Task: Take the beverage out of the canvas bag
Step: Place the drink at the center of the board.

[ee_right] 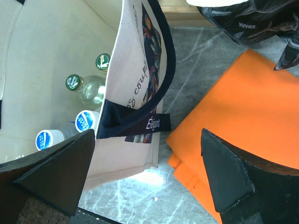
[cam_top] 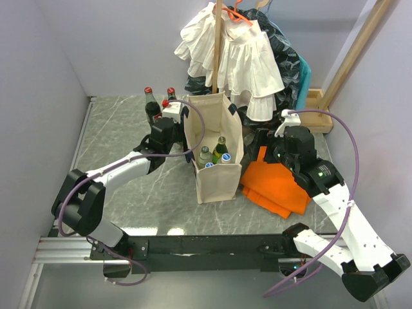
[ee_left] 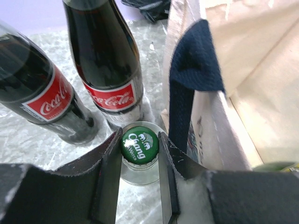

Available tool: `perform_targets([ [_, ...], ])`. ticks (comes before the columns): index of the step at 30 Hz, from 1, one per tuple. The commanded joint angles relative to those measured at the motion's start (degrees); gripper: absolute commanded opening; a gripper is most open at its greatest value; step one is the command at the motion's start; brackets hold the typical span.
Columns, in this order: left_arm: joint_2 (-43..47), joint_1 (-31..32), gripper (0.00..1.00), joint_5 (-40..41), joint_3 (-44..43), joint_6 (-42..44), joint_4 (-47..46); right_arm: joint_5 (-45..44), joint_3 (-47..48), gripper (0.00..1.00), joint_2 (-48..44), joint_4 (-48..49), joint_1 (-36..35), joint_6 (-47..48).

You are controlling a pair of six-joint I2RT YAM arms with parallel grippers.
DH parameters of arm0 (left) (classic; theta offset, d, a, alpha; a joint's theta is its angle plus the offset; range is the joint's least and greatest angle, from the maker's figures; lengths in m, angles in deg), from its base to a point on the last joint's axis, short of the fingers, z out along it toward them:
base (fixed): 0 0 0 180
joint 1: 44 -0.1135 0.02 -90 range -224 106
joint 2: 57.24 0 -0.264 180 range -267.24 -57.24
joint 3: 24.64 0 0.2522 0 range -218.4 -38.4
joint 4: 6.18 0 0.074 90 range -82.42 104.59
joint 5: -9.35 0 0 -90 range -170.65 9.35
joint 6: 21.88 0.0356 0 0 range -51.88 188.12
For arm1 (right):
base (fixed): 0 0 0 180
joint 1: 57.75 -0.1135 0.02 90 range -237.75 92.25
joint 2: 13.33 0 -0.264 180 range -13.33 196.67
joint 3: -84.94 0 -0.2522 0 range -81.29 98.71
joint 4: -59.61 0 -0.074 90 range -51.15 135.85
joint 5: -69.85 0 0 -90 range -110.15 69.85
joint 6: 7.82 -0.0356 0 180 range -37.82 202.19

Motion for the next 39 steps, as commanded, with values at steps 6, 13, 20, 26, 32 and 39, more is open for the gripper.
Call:
perform_targets([
  [6, -1.65, 0.20, 0.01, 2.44, -2.83, 1.42, -12.18, -0.93, -0.78, 1.00, -0.62, 1.03, -0.30, 0.77],
  [13, -2.97, 0.20, 0.01, 2.18, -3.09, 0.89, -12.44, -1.02, -0.87, 1.00, -0.62, 1.03, -0.21, 0.85],
  [20, -3.23, 0.20, 0.01, 3.59, -2.56, 0.01, -14.02, -0.84, -1.05, 1.00, -0.44, 1.29, -0.30, 0.77],
  [26, -4.20, 0.29, 0.01, 4.46, -3.09, -0.96, -13.68, -0.93, -1.22, 1.00, -0.35, 1.29, -0.21, 0.76],
  [32, -4.20, 0.29, 0.01, 5.69, -2.12, -3.42, -13.68, -0.84, -1.05, 1.00, 0.00, 1.38, -0.30, 0.85],
  [39, -3.85, 0.38, 0.13, 7.72, -1.07, -5.18, -13.76, -0.75, -1.22, 1.00, -0.09, 1.56, -0.21, 0.77],
])
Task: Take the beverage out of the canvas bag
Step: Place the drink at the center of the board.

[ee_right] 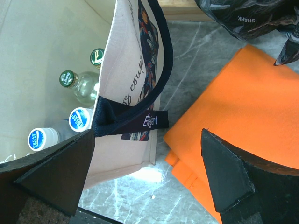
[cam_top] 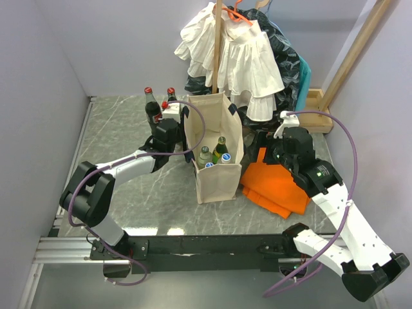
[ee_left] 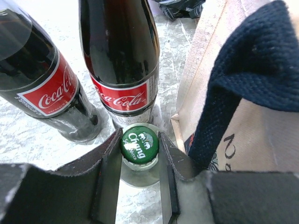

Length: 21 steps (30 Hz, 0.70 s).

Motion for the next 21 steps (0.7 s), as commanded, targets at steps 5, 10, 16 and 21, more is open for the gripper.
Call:
perform_targets([
  [5, 1.13, 0.68, 0.17, 2.93, -1.49, -2.34, -8.18, -0.60, -0.15, 1.00, -0.22, 1.53, -0.30, 0.55],
  [10, 1.13, 0.77, 0.24, 3.20, -1.48, -2.69, -7.66, -0.51, -0.06, 1.00, -0.22, 1.53, -0.21, 0.63],
  [16, 1.57, 0.77, 0.36, 3.64, -1.14, -2.86, -7.66, -0.51, -0.24, 1.00, -0.39, 1.53, -0.30, 0.55],
  [21, 2.01, 0.86, 0.42, 4.34, -0.87, -2.86, -7.74, -0.51, -0.42, 1.00, -0.48, 1.62, -0.21, 0.46],
])
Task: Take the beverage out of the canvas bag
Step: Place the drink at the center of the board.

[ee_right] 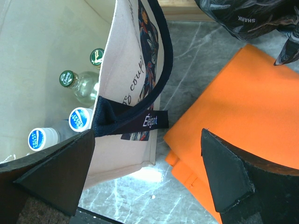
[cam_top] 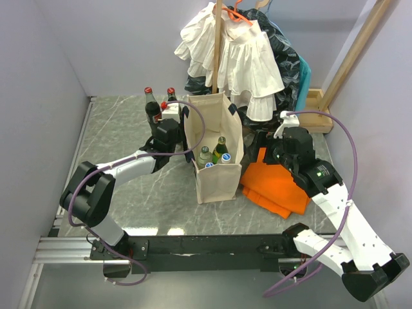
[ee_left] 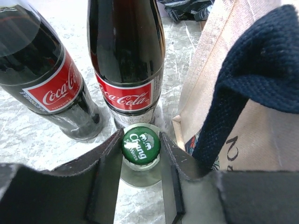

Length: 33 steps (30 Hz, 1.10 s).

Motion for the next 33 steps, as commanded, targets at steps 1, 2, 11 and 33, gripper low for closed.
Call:
perform_targets([
  [1, 2.14, 0.42, 0.44, 2.20, -0.85, -1.23, -7.59, -0.51, -0.39, 1.00, -0.48, 1.79, -0.30, 0.46],
  [2, 2.14, 0.42, 0.46, 2.11, -0.85, -1.14, -7.59, -0.43, -0.39, 1.00, -0.48, 1.80, -0.21, 0.46],
  [11, 3.02, 0.42, 0.55, 2.64, -0.94, -0.96, -7.06, -0.16, -0.48, 1.00, -0.66, 1.97, -0.30, 0.46],
  [33, 11.45, 0.51, 0.69, 1.67, -2.78, -0.08, -1.09, 0.28, -1.27, 1.00, -1.98, 1.97, -0.30, 0.28],
])
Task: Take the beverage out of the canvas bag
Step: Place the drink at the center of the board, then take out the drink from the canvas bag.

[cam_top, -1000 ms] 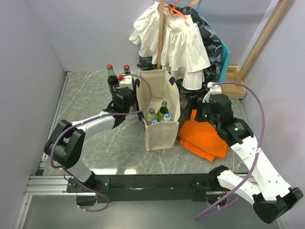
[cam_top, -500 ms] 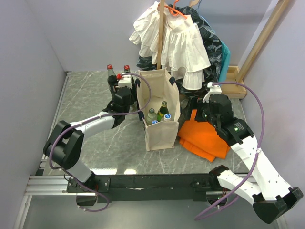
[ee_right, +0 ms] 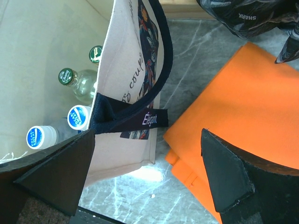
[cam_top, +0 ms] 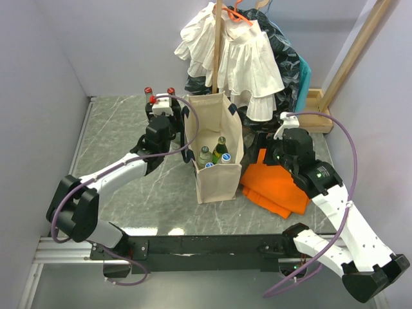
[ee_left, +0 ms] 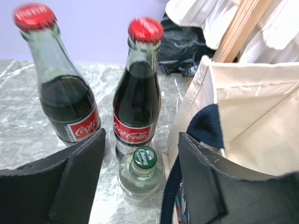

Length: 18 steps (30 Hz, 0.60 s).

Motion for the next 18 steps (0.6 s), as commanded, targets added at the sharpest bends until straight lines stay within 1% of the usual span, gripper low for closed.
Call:
perform_targets([
  [1, 4.28, 0.29, 0.71, -0.73, -3.04, -0.15, 3.13, 0.08, -0.46, 1.00, -1.61, 1.71, -0.21, 0.22],
  [5, 7.36, 0.29, 0.75, -2.22, -3.93, -0.50, 6.12, 0.17, -0.20, 1.00, -1.87, 1.45, -0.21, 0.30],
  [9, 11.49, 0.29, 0.85, -4.51, -4.80, -0.41, 8.58, 0.34, -0.64, 1.00, -2.31, 1.79, -0.30, 0.30],
  [10, 12.20, 0.29, 0.92, -5.30, -5.15, -0.32, 9.29, 0.43, -0.73, 1.00, -2.14, 1.97, -0.30, 0.30],
  [12, 14.04, 0.29, 0.99, -6.18, -6.12, -0.32, 10.96, 1.05, -0.73, 1.00, -1.61, 2.06, -0.21, 0.30],
  [13, 14.66, 0.21, 0.97, -6.79, -6.38, -0.24, 11.40, 1.22, -0.55, 1.00, -1.52, 2.06, -0.21, 0.39],
  [18, 17.73, 0.29, 0.96, -9.17, -9.99, 0.11, 16.14, 1.93, -0.38, 1.00, -0.82, 2.67, -0.30, 0.48],
])
